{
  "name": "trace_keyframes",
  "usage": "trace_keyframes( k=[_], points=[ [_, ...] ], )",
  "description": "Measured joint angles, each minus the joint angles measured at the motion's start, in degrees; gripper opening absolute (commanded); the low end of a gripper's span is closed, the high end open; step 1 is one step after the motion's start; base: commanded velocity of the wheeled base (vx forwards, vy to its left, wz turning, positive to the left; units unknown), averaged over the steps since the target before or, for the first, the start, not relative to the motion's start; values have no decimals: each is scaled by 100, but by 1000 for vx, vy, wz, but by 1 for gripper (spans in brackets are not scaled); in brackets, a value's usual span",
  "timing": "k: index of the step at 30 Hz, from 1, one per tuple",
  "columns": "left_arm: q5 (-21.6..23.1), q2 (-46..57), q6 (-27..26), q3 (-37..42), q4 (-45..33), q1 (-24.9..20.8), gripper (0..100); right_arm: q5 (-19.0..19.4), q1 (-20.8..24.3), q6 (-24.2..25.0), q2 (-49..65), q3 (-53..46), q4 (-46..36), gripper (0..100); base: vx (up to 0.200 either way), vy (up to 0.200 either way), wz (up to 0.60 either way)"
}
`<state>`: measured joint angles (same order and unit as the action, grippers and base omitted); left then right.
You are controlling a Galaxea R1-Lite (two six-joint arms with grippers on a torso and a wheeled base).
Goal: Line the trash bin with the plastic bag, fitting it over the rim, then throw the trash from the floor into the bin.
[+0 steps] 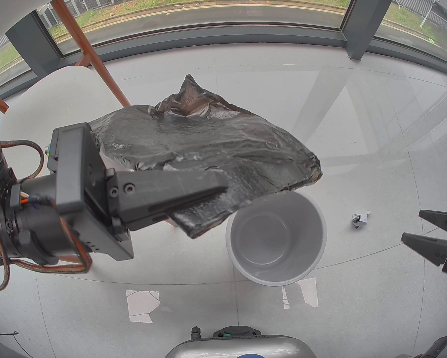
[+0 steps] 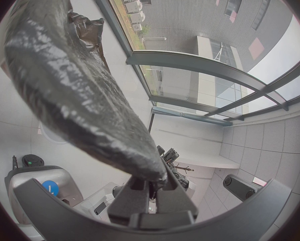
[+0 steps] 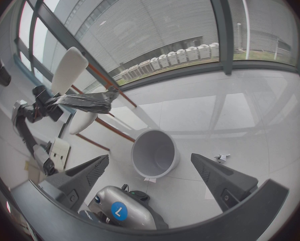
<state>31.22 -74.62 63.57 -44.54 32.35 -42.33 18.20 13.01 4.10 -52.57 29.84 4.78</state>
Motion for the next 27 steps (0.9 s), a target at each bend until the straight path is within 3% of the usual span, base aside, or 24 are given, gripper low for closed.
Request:
trace_keyframes(
  k=[8,12,21,27],
  points=[
    [0,-316,-2,-94,2,-80,0,137,391,-516,-374,-391,1059,100,0,0,0],
    [9,-529,4,-250,7,-233,0,229,466,-1017,-683,-600,1731,100,0,0,0],
    [17,-925,430,-495,5,-703,0,489,575,-2404,-1135,-689,1998,100,0,0,0],
    [6,-1098,507,-433,16,-844,0,561,556,-2673,-1262,-673,2020,100,0,0,0]
  ],
)
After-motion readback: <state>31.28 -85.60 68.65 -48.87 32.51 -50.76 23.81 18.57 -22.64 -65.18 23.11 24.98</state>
